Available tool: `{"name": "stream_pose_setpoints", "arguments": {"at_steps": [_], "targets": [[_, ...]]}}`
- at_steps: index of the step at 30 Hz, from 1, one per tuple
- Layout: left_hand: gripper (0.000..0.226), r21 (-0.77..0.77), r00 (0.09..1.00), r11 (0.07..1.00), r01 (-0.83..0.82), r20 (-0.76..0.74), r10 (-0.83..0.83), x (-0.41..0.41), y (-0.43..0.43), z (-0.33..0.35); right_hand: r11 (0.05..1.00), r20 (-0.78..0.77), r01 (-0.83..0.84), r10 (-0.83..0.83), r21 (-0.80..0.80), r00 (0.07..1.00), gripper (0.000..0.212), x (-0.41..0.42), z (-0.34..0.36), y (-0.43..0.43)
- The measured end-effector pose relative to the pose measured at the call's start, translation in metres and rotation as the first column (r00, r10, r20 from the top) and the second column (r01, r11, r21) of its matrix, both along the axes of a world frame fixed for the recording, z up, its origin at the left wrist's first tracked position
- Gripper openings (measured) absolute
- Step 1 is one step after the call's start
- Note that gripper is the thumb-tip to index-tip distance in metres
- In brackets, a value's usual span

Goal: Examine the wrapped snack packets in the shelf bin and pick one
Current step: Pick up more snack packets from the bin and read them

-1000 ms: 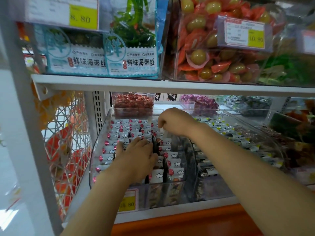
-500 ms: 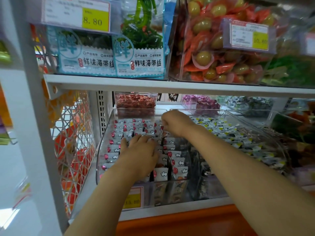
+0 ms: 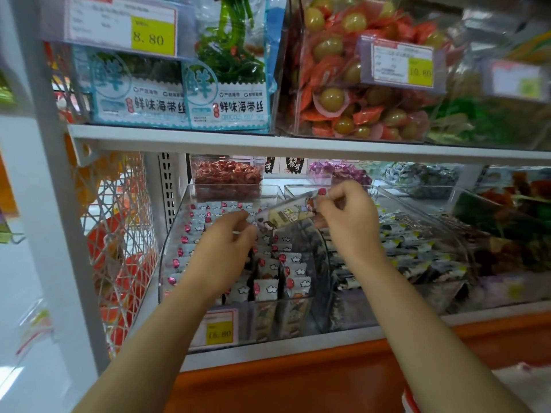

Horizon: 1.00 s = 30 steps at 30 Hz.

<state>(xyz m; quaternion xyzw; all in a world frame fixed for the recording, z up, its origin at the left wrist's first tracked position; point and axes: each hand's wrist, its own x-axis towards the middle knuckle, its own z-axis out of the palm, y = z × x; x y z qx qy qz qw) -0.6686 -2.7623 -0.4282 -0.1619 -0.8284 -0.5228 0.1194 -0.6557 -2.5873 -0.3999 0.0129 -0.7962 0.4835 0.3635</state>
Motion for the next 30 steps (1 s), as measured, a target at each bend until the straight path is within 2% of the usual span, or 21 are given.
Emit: {"name": "stream_pose_setpoints", "arguments": {"at_steps": [2, 4, 7, 10, 13, 16, 19, 24, 28, 30], "targets": [[0.024, 0.091, 0.998, 0.995, 0.032, 0.054, -0.037, 0.002, 0.003, 0.002, 0.971, 0.051, -0.097, 0.11, -0.217, 0.993, 0.013, 0.007, -0.005, 0.001], [0.018, 0.204, 0.992, 0.978, 0.051, 0.105, -0.073, 0.002, 0.005, 0.002, 0.901, 0.065, -0.184, 0.227, -0.392, 0.972, 0.011, 0.01, -0.01, 0.004], [0.016, 0.415, 0.969, 0.909, 0.038, 0.208, -0.136, -0.001, 0.004, 0.003, 0.79, 0.033, -0.292, 0.366, -0.539, 0.93, 0.006, 0.013, -0.016, 0.008], [0.016, 0.561, 0.949, 0.828, -0.011, 0.267, -0.168, -0.006, 0.0, 0.002, 0.751, 0.06, -0.313, 0.424, -0.582, 0.904, 0.015, 0.015, -0.017, 0.013], [0.005, 0.695, 0.92, 0.718, -0.023, 0.296, -0.257, -0.007, -0.004, 0.003, 0.685, 0.078, -0.328, 0.489, -0.65, 0.869, 0.026, 0.015, -0.015, 0.014], [0.011, 0.795, 0.876, 0.607, -0.011, 0.301, -0.377, -0.009, -0.006, 0.003, 0.655, 0.072, -0.326, 0.504, -0.682, 0.861, 0.017, 0.013, -0.016, 0.015], [0.021, 0.837, 0.844, 0.547, -0.006, 0.297, -0.446, -0.009, -0.004, 0.004, 0.646, 0.068, -0.341, 0.522, -0.683, 0.85, 0.012, 0.013, -0.016, 0.017], [0.018, 0.91, 0.796, 0.408, -0.071, 0.298, -0.527, -0.008, 0.001, 0.005, 0.621, 0.074, -0.321, 0.523, -0.715, 0.849, 0.01, 0.013, -0.016, 0.02], [0.005, 0.912, 0.787, 0.408, -0.032, 0.275, -0.553, -0.009, 0.002, 0.005, 0.609, 0.057, -0.295, 0.49, -0.737, 0.87, 0.01, 0.014, -0.016, 0.024], [0.004, 0.915, 0.791, 0.403, -0.009, 0.253, -0.557, -0.009, 0.003, 0.005, 0.638, 0.048, -0.275, 0.44, -0.719, 0.897, 0.011, 0.014, -0.017, 0.025]]}}
